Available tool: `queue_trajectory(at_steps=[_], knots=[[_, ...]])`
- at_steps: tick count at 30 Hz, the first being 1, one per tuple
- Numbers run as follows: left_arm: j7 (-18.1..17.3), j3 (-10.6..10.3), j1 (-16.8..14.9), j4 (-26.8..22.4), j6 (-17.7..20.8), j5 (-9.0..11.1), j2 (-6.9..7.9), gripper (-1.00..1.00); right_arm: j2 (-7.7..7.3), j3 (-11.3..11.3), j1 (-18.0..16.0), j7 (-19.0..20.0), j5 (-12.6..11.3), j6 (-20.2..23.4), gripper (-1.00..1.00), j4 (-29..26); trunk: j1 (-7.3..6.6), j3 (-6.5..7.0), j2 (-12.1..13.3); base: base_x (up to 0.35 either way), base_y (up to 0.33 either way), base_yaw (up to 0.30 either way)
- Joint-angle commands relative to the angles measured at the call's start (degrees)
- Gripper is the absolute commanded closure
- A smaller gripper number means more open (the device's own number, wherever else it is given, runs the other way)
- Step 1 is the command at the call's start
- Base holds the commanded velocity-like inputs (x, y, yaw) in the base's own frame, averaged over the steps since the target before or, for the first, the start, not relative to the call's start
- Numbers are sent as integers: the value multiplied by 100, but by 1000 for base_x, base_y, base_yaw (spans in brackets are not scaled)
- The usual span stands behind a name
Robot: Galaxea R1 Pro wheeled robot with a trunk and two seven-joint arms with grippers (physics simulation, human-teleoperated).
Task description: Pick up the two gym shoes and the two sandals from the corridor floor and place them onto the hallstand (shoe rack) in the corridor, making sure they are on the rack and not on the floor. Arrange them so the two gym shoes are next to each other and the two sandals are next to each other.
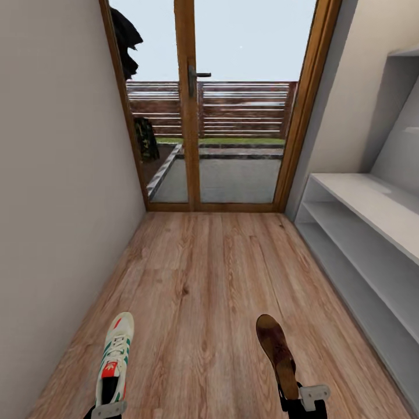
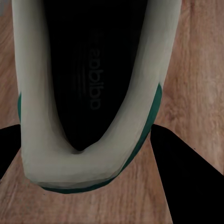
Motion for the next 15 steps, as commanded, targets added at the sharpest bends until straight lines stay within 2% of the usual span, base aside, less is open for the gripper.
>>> queue_trajectory(at_steps=[1,7,15], knots=[[-7,36,-5,4,-21,-57,-3,100,-1,-3,-3,-23,38,-14,100,3,2,-5,-2,334,80,0],[-7,36,-5,4,-22,-55,-3,100,1,-3,-3,-23,38,-14,100,3,2,-5,-2,334,80,-50],[-7,36,-5,4,-22,-53,-3,100,1,-5,-3,-23,38,-14,100,3,2,-5,-2,334,80,-228]])
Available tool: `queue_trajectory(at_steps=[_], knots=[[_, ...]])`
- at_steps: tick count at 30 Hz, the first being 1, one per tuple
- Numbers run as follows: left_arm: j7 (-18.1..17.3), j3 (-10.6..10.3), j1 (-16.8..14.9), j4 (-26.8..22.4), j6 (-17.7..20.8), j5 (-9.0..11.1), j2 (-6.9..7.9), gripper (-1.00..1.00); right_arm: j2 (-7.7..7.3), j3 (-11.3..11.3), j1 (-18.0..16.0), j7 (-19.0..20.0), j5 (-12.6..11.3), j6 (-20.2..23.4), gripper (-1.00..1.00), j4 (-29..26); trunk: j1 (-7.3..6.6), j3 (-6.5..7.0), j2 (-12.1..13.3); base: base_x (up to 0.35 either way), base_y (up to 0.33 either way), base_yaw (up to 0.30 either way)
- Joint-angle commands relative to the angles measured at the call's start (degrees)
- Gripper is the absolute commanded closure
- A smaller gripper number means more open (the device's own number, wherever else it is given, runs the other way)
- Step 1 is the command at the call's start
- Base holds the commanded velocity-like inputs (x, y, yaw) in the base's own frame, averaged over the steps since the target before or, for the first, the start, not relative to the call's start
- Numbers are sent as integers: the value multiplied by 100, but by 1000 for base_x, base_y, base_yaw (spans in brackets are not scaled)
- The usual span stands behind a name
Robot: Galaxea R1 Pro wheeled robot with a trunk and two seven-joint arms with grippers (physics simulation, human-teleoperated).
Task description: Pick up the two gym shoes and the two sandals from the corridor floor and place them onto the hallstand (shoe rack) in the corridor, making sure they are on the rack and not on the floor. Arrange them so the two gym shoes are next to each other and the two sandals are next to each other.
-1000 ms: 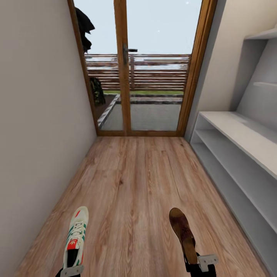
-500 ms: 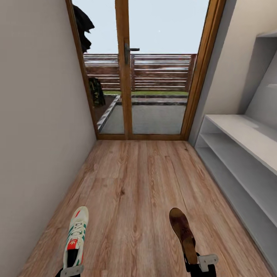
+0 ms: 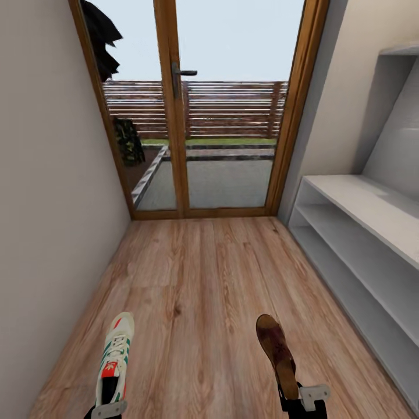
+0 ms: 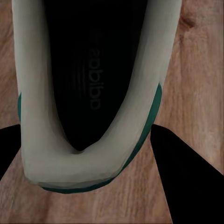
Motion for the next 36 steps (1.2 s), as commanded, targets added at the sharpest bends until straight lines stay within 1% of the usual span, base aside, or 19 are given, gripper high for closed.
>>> queue_trajectory(at_steps=[1,13,36], knots=[[-7,38,-3,2,-20,-59,-3,100,0,-2,-5,-23,39,-14,100,5,2,-5,-2,333,80,-259],[-7,38,-3,2,-20,-59,-5,100,0,0,-5,-23,39,-14,100,5,2,-5,-2,333,114,-262],[-7,38,-3,2,-16,-59,-4,100,0,-2,-5,-23,39,-14,100,5,2,-5,-2,313,162,-262]])
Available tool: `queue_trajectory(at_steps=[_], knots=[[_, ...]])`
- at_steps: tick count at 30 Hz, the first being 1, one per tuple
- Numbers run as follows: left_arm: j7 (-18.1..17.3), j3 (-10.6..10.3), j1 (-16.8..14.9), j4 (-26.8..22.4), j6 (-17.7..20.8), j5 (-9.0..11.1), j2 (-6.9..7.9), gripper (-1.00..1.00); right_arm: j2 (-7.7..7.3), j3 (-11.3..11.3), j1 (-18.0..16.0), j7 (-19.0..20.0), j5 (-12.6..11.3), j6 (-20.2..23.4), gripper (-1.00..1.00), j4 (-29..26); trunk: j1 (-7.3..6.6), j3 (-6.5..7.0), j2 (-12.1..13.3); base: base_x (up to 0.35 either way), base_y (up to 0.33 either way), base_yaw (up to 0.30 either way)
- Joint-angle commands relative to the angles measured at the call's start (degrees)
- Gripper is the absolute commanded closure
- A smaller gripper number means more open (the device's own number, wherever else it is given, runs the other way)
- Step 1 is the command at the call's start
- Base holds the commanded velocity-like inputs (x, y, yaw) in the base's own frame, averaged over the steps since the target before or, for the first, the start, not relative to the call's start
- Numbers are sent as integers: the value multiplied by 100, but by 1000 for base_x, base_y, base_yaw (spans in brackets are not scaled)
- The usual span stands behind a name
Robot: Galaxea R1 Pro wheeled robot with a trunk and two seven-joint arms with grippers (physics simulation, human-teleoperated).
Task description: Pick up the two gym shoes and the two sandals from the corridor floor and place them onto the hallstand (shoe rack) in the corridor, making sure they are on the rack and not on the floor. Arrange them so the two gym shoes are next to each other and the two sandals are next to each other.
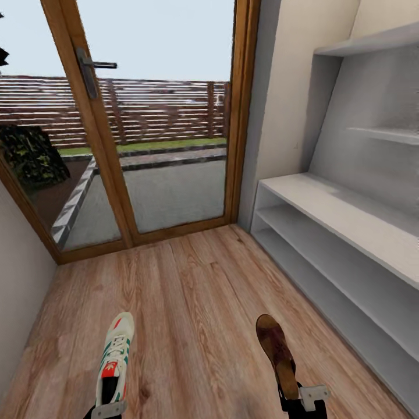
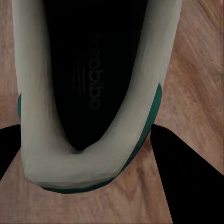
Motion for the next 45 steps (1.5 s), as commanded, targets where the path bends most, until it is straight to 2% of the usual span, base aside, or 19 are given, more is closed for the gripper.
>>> queue_trajectory(at_steps=[1,38,45], knots=[[-7,37,-4,3,-19,-59,-3,100,0,-4,-5,-23,39,-15,100,5,2,-5,-2,311,165,-262],[-7,38,-4,3,-20,-73,-3,100,0,-6,-5,-23,39,-15,100,5,2,-5,-2,310,165,-262],[-7,34,-4,6,-24,-92,-3,100,0,-6,-5,-23,39,-15,100,5,2,-5,-2,-8,31,-262]])
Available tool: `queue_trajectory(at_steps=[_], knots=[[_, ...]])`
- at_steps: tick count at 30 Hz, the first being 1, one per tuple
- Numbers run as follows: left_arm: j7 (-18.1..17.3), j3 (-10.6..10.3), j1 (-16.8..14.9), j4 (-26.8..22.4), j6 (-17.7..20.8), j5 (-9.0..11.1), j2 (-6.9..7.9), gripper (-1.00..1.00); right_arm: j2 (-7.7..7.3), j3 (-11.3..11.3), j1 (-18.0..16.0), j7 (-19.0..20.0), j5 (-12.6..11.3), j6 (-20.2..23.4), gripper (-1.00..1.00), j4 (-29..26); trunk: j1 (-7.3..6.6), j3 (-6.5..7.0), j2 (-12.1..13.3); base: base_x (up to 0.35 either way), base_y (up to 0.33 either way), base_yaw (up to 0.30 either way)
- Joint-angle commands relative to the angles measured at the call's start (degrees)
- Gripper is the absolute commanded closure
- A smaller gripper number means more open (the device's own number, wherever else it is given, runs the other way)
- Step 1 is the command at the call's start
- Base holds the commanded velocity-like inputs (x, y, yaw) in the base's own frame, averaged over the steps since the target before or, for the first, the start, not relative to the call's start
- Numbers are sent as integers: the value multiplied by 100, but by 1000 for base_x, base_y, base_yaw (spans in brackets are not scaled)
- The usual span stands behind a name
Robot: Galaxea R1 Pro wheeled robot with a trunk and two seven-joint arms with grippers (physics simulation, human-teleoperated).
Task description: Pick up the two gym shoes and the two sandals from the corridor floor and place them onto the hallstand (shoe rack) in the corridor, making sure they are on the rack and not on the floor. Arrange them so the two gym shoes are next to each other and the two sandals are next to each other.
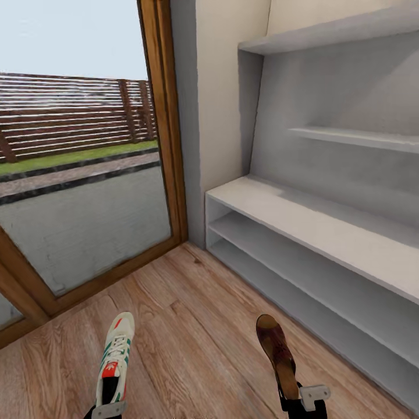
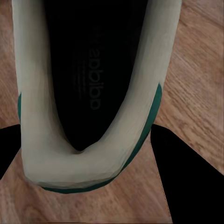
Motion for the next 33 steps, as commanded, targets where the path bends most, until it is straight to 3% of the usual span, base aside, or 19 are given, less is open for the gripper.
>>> queue_trajectory(at_steps=[1,20,33], knots=[[-7,39,-3,1,-20,-60,-3,100,0,-1,-5,-23,40,-13,100,6,-3,-4,-2,-255,3,-262],[-7,41,-3,-2,-14,-58,-3,100,0,1,-5,-23,40,-13,100,6,-3,-4,-2,-327,0,-262],[-7,28,-3,2,-12,-61,-3,100,-8,-4,-5,-23,40,-13,100,6,-3,-4,-2,-36,0,-262]])
